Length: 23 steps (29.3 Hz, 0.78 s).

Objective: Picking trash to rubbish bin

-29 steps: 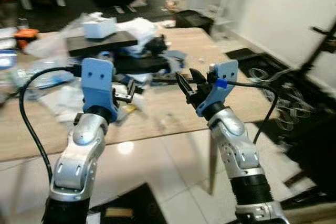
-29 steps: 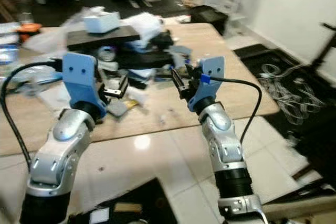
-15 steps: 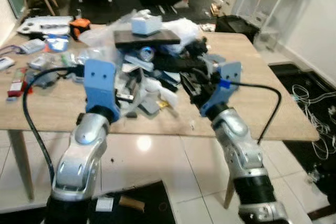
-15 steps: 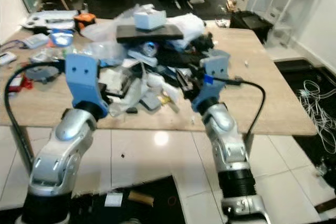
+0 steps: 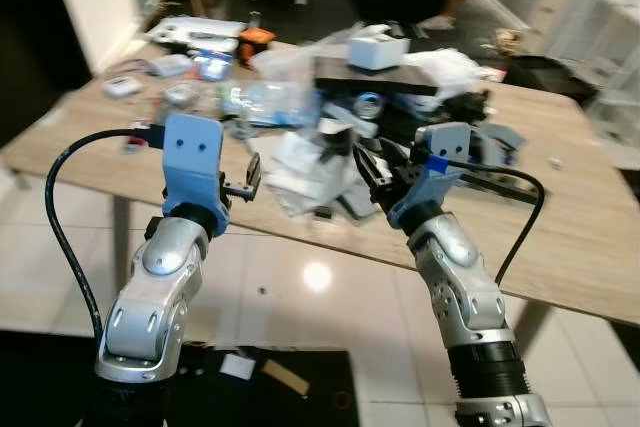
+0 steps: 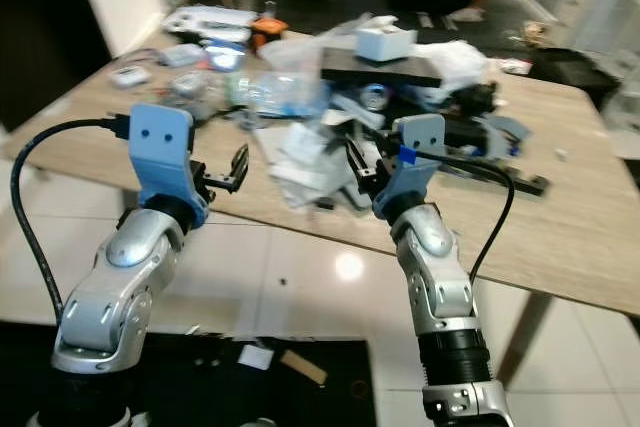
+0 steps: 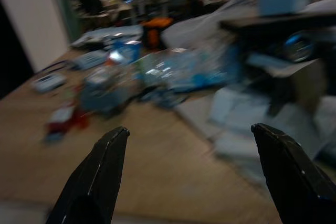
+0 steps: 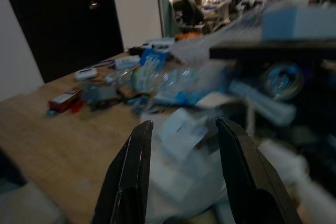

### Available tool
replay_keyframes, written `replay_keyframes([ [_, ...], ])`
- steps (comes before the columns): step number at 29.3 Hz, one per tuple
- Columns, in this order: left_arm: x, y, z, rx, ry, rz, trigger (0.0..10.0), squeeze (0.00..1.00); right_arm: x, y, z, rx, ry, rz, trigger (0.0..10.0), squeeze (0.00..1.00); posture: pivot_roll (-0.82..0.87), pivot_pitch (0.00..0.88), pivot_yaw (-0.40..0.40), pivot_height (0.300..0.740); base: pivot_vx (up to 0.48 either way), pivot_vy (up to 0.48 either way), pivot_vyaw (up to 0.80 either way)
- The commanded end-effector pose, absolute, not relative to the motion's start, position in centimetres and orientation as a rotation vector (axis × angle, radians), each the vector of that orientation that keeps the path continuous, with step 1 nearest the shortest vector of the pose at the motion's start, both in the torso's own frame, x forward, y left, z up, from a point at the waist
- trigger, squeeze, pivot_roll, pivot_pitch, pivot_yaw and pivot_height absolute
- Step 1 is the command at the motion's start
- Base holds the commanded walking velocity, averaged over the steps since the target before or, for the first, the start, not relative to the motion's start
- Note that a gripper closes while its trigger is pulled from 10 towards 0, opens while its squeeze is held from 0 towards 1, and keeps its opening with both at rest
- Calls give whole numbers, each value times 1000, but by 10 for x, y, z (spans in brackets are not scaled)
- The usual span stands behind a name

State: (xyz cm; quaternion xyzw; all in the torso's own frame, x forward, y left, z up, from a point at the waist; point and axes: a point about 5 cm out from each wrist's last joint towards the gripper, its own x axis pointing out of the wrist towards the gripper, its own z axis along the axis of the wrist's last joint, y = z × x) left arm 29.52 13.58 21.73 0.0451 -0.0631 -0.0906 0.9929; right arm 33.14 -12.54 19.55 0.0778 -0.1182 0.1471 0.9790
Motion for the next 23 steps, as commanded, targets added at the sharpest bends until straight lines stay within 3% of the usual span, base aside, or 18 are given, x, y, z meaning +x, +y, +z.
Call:
replay_keyframes([
  [1,295,134,215,105,-109,-203,10000,0,327,-138,191,171,-226,242,10000,0,199,19,-25,740,0,0,0],
  [5,296,131,213,102,-100,-223,10000,0,324,-142,182,180,-166,212,10000,0,182,18,-7,740,0,0,0],
  [15,299,122,209,92,-90,-258,10000,0,315,-152,177,181,-148,137,10000,0,149,14,17,740,0,0,-800],
  [23,300,119,209,73,-80,-268,10000,0,317,-159,181,166,-155,124,10000,0,162,16,7,740,0,45,0],
])
